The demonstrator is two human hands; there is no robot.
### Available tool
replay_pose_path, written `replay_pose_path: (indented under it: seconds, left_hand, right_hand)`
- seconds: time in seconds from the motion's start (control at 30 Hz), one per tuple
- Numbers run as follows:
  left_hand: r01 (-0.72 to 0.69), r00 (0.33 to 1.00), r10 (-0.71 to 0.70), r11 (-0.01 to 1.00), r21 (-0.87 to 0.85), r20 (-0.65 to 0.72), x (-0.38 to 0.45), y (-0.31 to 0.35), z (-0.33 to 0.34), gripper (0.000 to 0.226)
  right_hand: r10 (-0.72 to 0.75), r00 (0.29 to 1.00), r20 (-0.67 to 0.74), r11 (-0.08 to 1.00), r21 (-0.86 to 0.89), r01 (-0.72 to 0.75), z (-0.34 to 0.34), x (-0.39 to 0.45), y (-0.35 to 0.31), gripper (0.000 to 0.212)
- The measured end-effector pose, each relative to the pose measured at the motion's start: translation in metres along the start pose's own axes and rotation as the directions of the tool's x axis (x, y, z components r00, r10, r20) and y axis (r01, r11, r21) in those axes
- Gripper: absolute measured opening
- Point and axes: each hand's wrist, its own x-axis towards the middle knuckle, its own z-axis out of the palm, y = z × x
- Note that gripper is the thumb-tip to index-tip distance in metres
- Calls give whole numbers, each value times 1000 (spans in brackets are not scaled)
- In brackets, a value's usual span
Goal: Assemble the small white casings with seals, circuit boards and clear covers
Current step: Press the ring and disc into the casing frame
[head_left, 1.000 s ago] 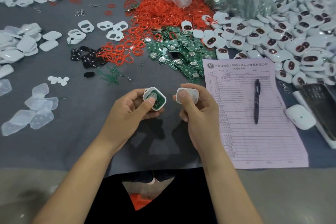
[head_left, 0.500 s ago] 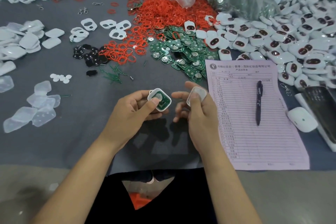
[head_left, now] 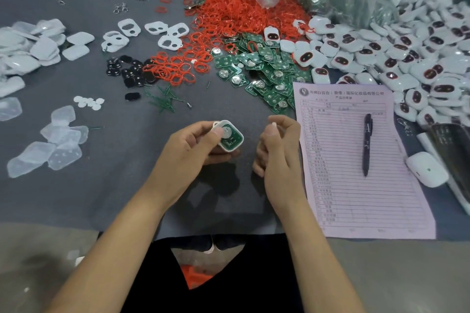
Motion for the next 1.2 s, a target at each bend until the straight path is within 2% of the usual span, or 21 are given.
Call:
replay_pose_path:
  seconds: [0.13,0.23,0.3,0.37,0.43,0.53,0.6,0.67,0.77,0.93,1.0,1.1,1.2]
  left_hand:
    - [-2,1000,2,1000,10,-3,0,0,0,29]
    - [2,1000,-2,1000,6,12,0,2,0,30]
    - [0,1000,0,1000,10,15,0,1,0,29]
    - [-10,1000,10,1000,8,12,-1,0,-1,28]
    - [-27,1000,27,1000,-1,2,-1,-3,-1,27]
    - [-54,998,53,998,-20,-36,-1,-6,-1,25]
    - [-63,996,61,998,-27,-60,-1,-7,-1,25]
    - [-64,996,61,997,-36,-67,0,-7,-2,26]
    - [-62,996,60,998,-26,-73,1,-5,0,25]
    - [-28,998,25,998,-60,-57,1,-3,0,21]
    - [-13,999,10,997,-79,-43,1,-2,-1,21]
    - [-3,1000,2,998,-68,-16,2,-2,-3,16]
    - [16,1000,-17,998,-63,-15,4,-5,-7,14]
  right_hand:
    - [16,1000,27,1000,7,-16,-2,-1,2,20]
    - [-28,999,-26,990,-141,24,1,-1,3,27]
    - [-113,990,-84,955,-286,85,2,-1,4,31]
    - [-229,959,-166,868,-480,125,2,-2,7,32]
    - [-282,934,-218,733,-677,63,2,-4,6,37]
    - [-224,968,-113,567,-823,35,2,-3,8,45]
    - [-167,985,-37,570,-819,66,-4,-2,7,56]
    - [-129,992,13,620,-779,90,-14,-1,5,62]
    - [-124,989,79,624,-769,140,-23,-3,2,44]
    - [-188,982,-11,626,-772,111,-16,-3,2,28]
    - [-247,965,-84,663,-741,105,-8,-3,0,25]
    - [-411,906,-102,722,-643,255,6,1,-5,27]
    - [-432,900,-54,771,-540,337,17,5,-4,28]
